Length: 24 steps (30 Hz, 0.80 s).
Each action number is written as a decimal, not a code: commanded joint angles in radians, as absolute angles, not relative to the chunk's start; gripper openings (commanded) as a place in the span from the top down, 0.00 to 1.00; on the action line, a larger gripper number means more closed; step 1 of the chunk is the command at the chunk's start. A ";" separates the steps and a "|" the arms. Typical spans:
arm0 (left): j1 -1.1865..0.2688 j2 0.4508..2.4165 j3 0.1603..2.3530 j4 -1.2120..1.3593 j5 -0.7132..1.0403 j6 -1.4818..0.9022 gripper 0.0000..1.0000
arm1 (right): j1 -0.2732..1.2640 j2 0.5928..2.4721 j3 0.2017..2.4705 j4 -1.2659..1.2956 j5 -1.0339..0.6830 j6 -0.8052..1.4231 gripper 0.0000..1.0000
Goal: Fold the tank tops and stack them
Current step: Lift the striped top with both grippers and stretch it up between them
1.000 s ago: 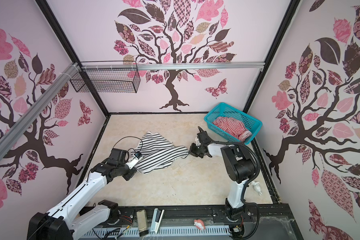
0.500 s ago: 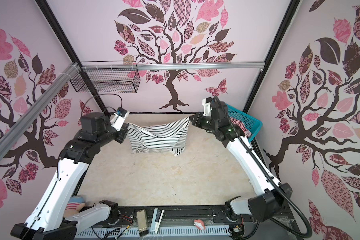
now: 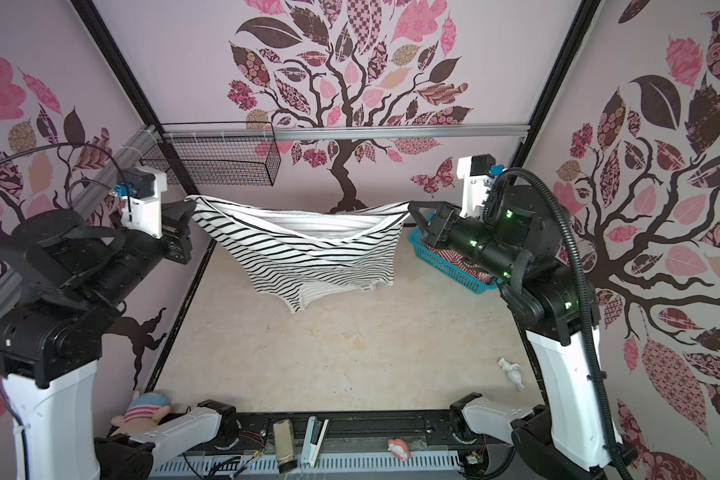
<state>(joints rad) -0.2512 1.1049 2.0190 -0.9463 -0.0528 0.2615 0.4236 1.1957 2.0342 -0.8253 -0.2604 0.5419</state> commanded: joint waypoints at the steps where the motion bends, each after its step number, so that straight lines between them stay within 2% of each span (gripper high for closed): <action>1: -0.246 1.077 2.084 -0.999 -0.083 0.239 1.00 | 0.427 1.164 2.113 -0.911 -0.278 0.537 1.00; 9: -0.246 1.092 2.060 -0.986 -0.130 0.273 1.00 | 0.427 1.218 2.128 -0.950 -0.250 0.535 1.00; 15: -0.246 1.169 1.810 -0.801 -0.089 0.320 1.00 | 0.420 1.325 2.045 -0.885 -0.267 0.549 1.00; 17: -0.244 1.241 1.770 -0.724 -0.088 0.330 1.00 | 0.388 1.378 2.028 -0.843 -0.300 0.551 1.00; 20: -0.168 1.400 1.816 -0.643 -0.015 0.275 1.00 | 0.318 1.486 2.022 -0.765 -0.365 0.558 1.00; 24: -0.103 1.712 2.102 -0.639 0.006 0.236 1.00 | 0.258 1.709 2.186 -0.726 -0.407 0.551 1.00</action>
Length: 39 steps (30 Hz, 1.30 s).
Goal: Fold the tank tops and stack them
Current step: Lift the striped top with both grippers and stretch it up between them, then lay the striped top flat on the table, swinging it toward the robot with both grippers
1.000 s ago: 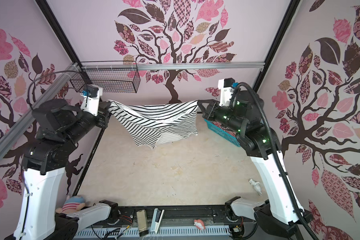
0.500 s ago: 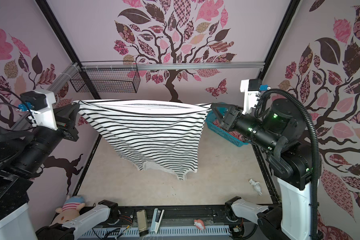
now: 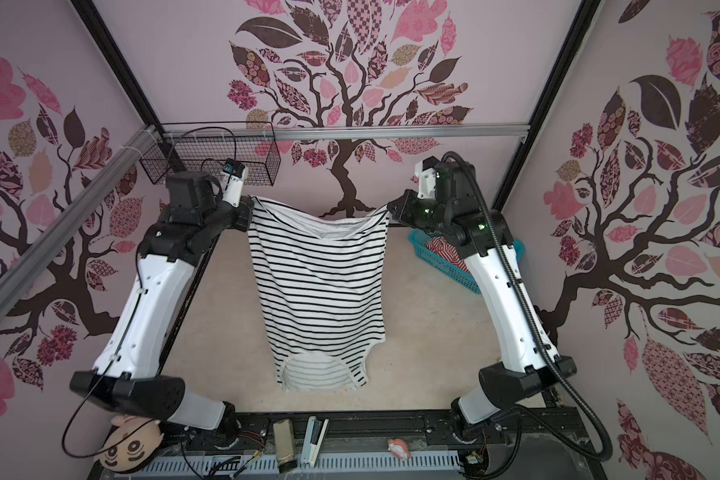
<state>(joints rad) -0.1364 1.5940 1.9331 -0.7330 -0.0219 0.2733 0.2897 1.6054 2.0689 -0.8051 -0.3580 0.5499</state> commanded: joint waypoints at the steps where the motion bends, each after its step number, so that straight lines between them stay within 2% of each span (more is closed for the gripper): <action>1: -0.096 1.788 2.201 -0.661 0.001 0.233 1.00 | 0.249 1.775 2.277 -0.735 -0.429 0.552 1.00; 4: -0.092 2.028 2.631 -0.798 -0.016 0.228 1.00 | 0.230 2.011 2.679 -0.824 -0.482 0.545 1.00; 6: -0.091 2.123 2.873 -0.839 -0.036 0.228 1.00 | 0.179 2.122 2.900 -0.815 -0.586 0.630 1.00; 8: -0.090 2.083 2.866 -0.794 -0.040 0.223 1.00 | 0.141 2.104 2.878 -0.733 -0.660 0.698 1.00; 10: -0.083 1.939 2.640 -0.680 -0.020 0.208 1.00 | 0.138 1.998 2.716 -0.653 -0.666 0.679 1.00; 12: -0.081 1.763 2.330 -0.540 0.010 0.201 1.00 | 0.138 1.843 2.416 -0.506 -0.685 0.686 1.00; 14: -0.081 1.655 2.122 -0.483 0.045 0.202 1.00 | 0.138 1.746 2.215 -0.440 -0.686 0.678 1.00; 17: -0.079 1.557 1.842 -0.453 0.092 0.215 1.00 | 0.138 1.657 1.987 -0.422 -0.669 0.649 1.00; 23: -0.080 1.460 1.315 -0.384 0.106 0.326 1.00 | 0.139 1.499 1.422 -0.188 -0.690 0.704 1.00; 27: -0.080 1.419 1.069 -0.397 0.133 0.391 1.00 | 0.138 1.424 1.082 -0.078 -0.692 0.707 1.00; 31: -0.079 1.315 0.885 -0.511 0.268 0.487 1.00 | 0.140 1.373 0.838 -0.042 -0.693 0.678 1.00; 39: -0.090 1.091 0.678 -0.675 0.370 0.648 1.00 | 0.140 1.318 0.644 -0.096 -0.670 0.599 1.00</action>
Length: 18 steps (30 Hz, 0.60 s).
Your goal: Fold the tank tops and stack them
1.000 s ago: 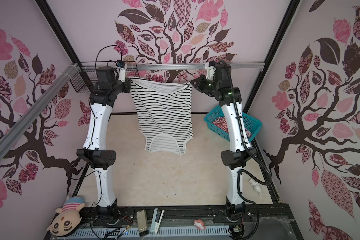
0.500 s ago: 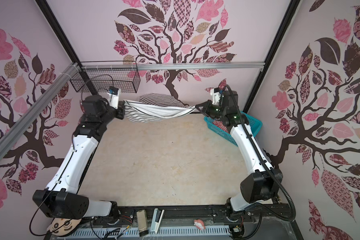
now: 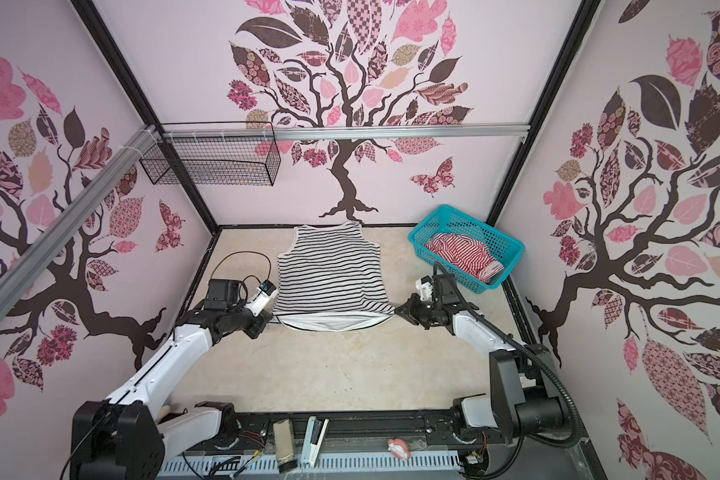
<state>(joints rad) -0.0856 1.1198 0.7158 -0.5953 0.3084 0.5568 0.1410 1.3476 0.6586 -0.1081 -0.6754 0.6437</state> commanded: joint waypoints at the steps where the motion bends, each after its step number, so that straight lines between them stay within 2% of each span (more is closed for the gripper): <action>1: -0.093 1.077 0.672 -0.708 0.377 0.668 1.00 | 0.139 1.314 0.637 -0.118 -0.672 0.588 1.00; 11: -0.101 0.951 0.609 -0.855 0.312 0.809 1.00 | 0.156 1.151 0.579 -0.244 -0.673 0.584 1.00; 14: -0.101 0.919 0.593 -0.889 0.293 0.837 1.00 | 0.160 1.109 0.568 -0.305 -0.637 0.572 0.83; 16: -0.101 0.900 0.583 -0.909 0.268 0.857 1.00 | 0.160 1.089 0.559 -0.339 -0.603 0.561 0.76; 18: -0.101 0.882 0.577 -0.915 0.240 0.865 0.90 | 0.160 1.069 0.553 -0.365 -0.575 0.550 0.75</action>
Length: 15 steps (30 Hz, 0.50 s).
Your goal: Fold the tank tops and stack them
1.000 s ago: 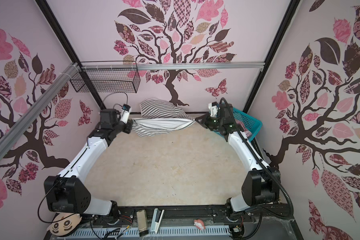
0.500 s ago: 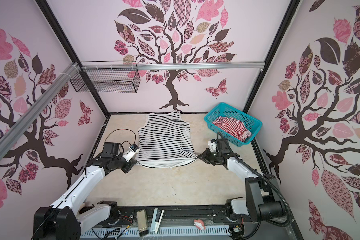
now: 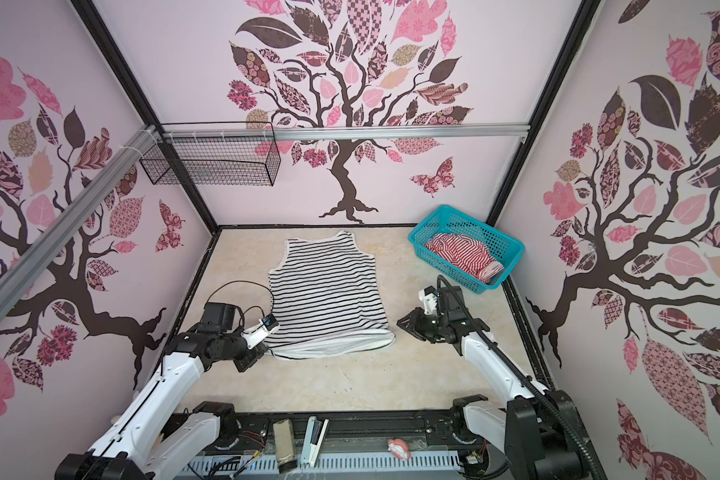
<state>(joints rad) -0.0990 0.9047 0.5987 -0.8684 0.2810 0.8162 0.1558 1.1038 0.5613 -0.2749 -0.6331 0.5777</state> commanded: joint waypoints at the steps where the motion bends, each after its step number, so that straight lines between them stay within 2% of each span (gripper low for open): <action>1: -0.101 0.873 0.572 -0.916 0.228 0.868 0.85 | 0.160 1.061 0.549 -0.374 -0.561 0.548 0.73; 6: -0.099 0.829 0.573 -0.919 0.176 0.869 0.72 | 0.175 1.032 0.543 -0.402 -0.548 0.550 0.68; 11: -0.092 0.807 0.596 -0.933 0.178 0.877 0.61 | 0.291 1.073 0.527 -0.357 -0.513 0.594 0.57; 15: -0.089 0.824 0.603 -0.861 0.217 0.810 0.55 | 0.305 1.118 0.479 -0.280 -0.512 0.643 0.56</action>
